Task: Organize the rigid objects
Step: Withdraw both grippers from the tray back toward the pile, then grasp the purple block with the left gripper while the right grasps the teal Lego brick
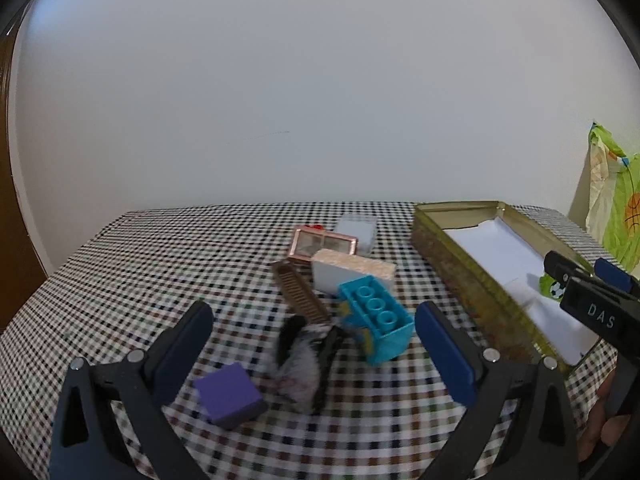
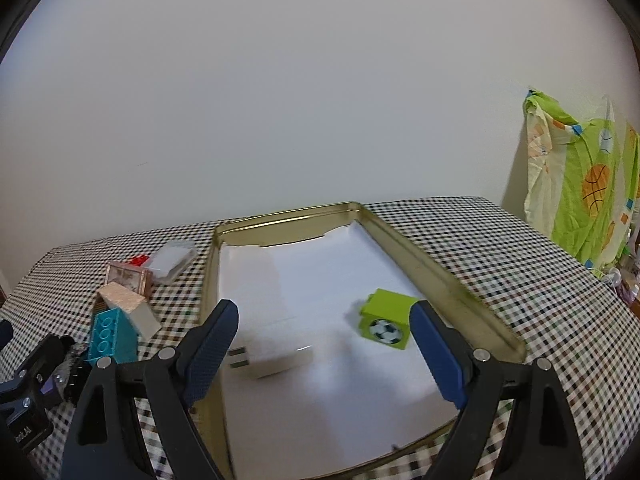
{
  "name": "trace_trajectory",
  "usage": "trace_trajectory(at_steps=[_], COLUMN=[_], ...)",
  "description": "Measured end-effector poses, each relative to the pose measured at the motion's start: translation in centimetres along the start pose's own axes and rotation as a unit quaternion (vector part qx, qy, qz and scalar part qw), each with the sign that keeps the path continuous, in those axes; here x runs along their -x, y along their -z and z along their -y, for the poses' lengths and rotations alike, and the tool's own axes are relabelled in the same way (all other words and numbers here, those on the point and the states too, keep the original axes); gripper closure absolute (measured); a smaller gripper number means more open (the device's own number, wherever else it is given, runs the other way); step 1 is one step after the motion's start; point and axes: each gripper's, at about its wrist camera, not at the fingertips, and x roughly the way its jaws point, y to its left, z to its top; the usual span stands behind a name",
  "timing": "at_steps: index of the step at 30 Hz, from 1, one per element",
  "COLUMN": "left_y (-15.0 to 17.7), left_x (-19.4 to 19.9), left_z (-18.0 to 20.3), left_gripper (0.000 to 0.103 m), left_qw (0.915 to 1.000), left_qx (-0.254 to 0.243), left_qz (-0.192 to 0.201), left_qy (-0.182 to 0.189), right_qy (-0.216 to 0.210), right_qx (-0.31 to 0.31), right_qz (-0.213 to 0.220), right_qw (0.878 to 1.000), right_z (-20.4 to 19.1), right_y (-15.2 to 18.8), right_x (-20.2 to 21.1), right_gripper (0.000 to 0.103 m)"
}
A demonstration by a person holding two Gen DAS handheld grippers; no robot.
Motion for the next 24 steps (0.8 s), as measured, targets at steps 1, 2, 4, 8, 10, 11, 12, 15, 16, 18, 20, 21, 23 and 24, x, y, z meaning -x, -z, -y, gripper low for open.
trace_trajectory(at_steps=[1, 2, 4, 8, 10, 11, 12, 15, 16, 18, 20, 21, 23, 24], left_y=[0.1, 0.2, 0.4, 0.7, 1.0, 1.2, 1.4, 1.7, 1.8, 1.9, 1.9, 1.8, 1.9, 1.9], left_x=[0.1, 0.3, 0.4, 0.5, 0.4, 0.3, 0.3, 0.2, 0.1, -0.1, -0.7, -0.9, -1.6, -1.8], left_z=[-0.4, -0.9, -1.9, -4.2, -5.2, -5.5, -5.7, -6.2, -6.2, -5.9, -5.6, -5.5, -5.5, -5.7], left_gripper=[0.001, 0.001, 0.001, 0.001, 0.001, 0.001, 0.001, 0.001, 0.001, 0.001, 0.001, 0.001, 0.001, 0.001], left_qw=[1.0000, 1.0000, 0.9998, 0.9994, 0.9987, 0.9981, 0.9975, 0.9953, 0.9942, 0.9916, 0.9895, 0.9889, 0.9870, 0.9864], left_qx=[-0.004, -0.008, -0.014, -0.030, -0.043, -0.053, -0.061, -0.083, -0.092, -0.108, -0.118, -0.120, -0.120, -0.119], left_qz=[0.000, 0.000, -0.003, -0.016, -0.026, -0.031, -0.035, -0.049, -0.054, -0.067, -0.080, -0.085, -0.104, -0.111], left_qy=[-0.003, -0.005, -0.010, -0.012, -0.008, -0.007, -0.005, 0.006, 0.011, 0.024, 0.025, 0.024, 0.023, 0.024], right_qy=[-0.003, -0.006, -0.014, -0.034, -0.046, -0.052, -0.058, -0.071, -0.076, -0.084, -0.089, -0.092, -0.097, -0.099], right_qx=[0.001, 0.001, 0.001, 0.002, 0.003, 0.004, 0.006, 0.014, 0.016, 0.020, 0.023, 0.024, 0.027, 0.028], right_qz=[-0.001, -0.001, -0.002, -0.005, -0.007, -0.009, -0.011, -0.015, -0.015, -0.018, -0.020, -0.021, -0.022, -0.023], right_qw=[1.000, 1.000, 1.000, 0.999, 0.999, 0.999, 0.998, 0.997, 0.997, 0.996, 0.996, 0.995, 0.995, 0.994], right_z=[-0.3, -0.7, -1.2, -2.6, -3.4, -3.8, -4.1, -5.3, -5.7, -6.3, -6.8, -6.9, -7.1, -7.2], right_y=[0.0, 0.1, 0.1, 0.4, 0.5, 0.6, 0.6, 0.8, 0.8, 0.9, 1.0, 1.1, 1.1, 1.1], right_x=[0.0, 0.1, 0.1, 0.4, 0.5, 0.5, 0.6, 0.6, 0.7, 0.7, 0.7, 0.7, 0.8, 0.8], right_gripper=[0.014, 0.014, 0.014, 0.014, 0.014, 0.014, 0.014, 0.014, 0.014, 0.014, 0.014, 0.014, 0.014, 0.014])
